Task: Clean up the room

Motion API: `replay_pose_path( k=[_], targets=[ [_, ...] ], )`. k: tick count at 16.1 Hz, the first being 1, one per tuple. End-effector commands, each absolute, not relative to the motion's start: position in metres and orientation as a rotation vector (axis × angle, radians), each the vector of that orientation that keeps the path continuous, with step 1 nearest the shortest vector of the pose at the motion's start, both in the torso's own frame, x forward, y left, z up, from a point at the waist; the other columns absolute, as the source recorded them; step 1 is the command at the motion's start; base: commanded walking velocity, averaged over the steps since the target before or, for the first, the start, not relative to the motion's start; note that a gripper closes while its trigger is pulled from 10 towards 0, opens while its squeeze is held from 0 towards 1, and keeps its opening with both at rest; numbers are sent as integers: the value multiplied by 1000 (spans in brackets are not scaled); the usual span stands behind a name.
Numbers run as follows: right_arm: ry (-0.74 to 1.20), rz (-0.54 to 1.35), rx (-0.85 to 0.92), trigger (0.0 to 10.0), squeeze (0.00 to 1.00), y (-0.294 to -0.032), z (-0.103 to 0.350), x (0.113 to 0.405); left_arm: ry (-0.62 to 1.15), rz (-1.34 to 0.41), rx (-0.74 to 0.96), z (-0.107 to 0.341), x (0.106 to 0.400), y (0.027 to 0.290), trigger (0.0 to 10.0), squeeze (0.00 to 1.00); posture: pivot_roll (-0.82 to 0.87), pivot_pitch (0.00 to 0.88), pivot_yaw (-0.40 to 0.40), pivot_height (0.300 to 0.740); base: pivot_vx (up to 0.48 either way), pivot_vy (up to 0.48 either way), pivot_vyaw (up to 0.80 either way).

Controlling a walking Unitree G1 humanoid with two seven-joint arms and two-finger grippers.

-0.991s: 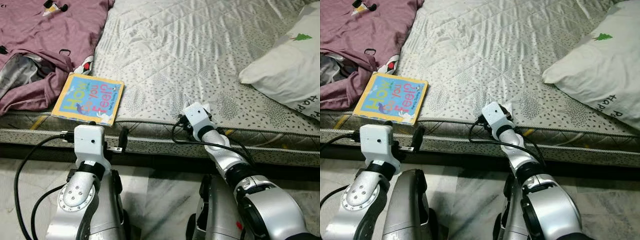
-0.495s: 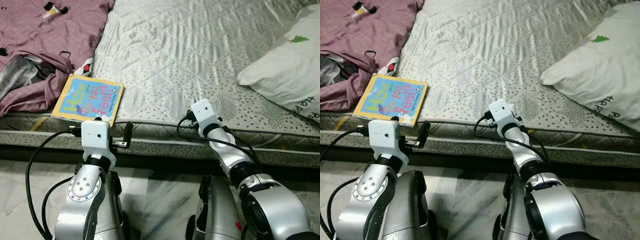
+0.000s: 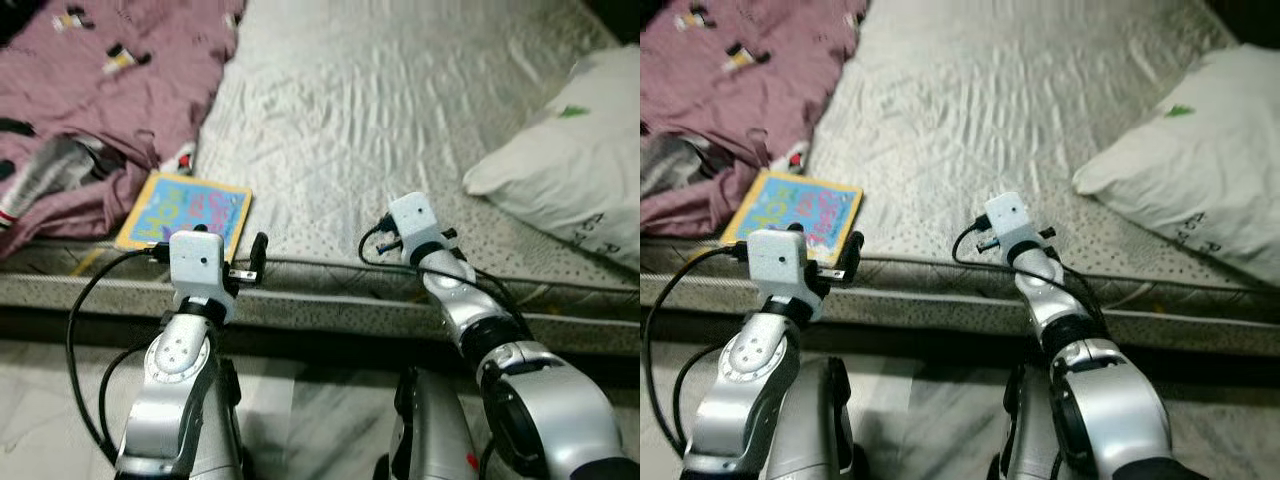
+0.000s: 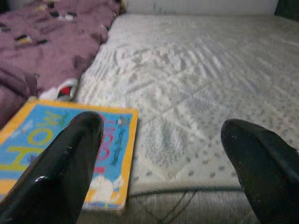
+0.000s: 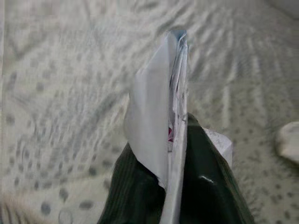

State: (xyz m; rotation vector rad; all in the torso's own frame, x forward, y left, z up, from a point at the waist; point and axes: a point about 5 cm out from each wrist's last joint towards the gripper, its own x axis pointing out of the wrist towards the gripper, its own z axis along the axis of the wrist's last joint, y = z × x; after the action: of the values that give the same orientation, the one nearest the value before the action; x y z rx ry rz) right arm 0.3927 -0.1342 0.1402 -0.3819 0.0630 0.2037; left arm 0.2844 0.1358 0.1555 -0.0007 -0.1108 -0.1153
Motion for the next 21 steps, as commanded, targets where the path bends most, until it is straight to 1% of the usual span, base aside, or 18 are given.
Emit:
replay_pose_path(
  k=[1, 2, 3, 6, 7, 9, 12, 13, 14, 15, 17, 19, 21],
  targets=[
    [81, 209, -334, 0, 0, -136, 143, 395, -117, -111, 2, 154, 285, 137, 10000, 0, 71, 34, -10, 506, 0, 0, 0],
    [83, 212, -322, 0, 0, -135, 144, 395, -118, -111, 2, 153, 286, 138, 10000, 0, 71, 34, -10, 506, 0, 0, 0],
    [87, 212, -271, 0, 0, -135, 143, 395, -119, -107, 3, 151, 288, 140, 10000, 0, 47, 12, 3, 506, 0, 0, 0],
    [89, 199, -108, 0, 0, -144, 140, 392, -123, -102, 12, 147, 295, 142, 10000, 0, 17, 0, 14, 506, 0, 0, 0],
    [95, 189, -21, 0, 0, -148, 136, 390, -130, -104, 9, 146, 296, 142, 10000, 0, 9, 0, 12, 506, 0, 0, 0],
    [37, 169, 80, 0, 0, -154, 131, 381, -136, -66, 18, 142, 297, 149, 10000, 0, -6, 0, 13, 506, 0, 0, 0],
    [-16, 107, 105, 0, 0, -165, 127, 372, -137, -40, 24, 140, 295, 157, 10000, 0, -20, 0, 18, 506, 0, 0, 0],
    [-77, 36, 77, 0, 0, -185, 120, 353, -132, -23, 26, 135, 290, 169, 10000, 0, -28, 0, 18, 506, 0, 0, 0],
    [-87, 34, 62, 0, 0, -188, 119, 349, -131, -19, 27, 134, 290, 170, 10000, 0, -30, 0, 17, 506, 0, 0, 0],
    [-108, 21, 7, 0, 0, -197, 115, 336, -125, -12, 27, 133, 287, 175, 10000, 0, -35, 0, 19, 506, 0, 0, 0],
    [-98, 5, 27, 0, 0, -205, 110, 324, -121, 0, 54, 131, 283, 178, 10000, 0, -36, 0, 20, 506, 0, 0, 0],
    [-100, -1, 27, 0, 0, -210, 106, 303, -102, -2, 67, 122, 273, 180, 10000, 0, -50, 0, 29, 506, 0, 0, 0],
    [-113, 15, 6, 0, 0, -208, 108, 298, -100, -1, 69, 122, 271, 179, 10000, 0, -54, 0, 35, 506, 0, 0, 0]
  ],
)
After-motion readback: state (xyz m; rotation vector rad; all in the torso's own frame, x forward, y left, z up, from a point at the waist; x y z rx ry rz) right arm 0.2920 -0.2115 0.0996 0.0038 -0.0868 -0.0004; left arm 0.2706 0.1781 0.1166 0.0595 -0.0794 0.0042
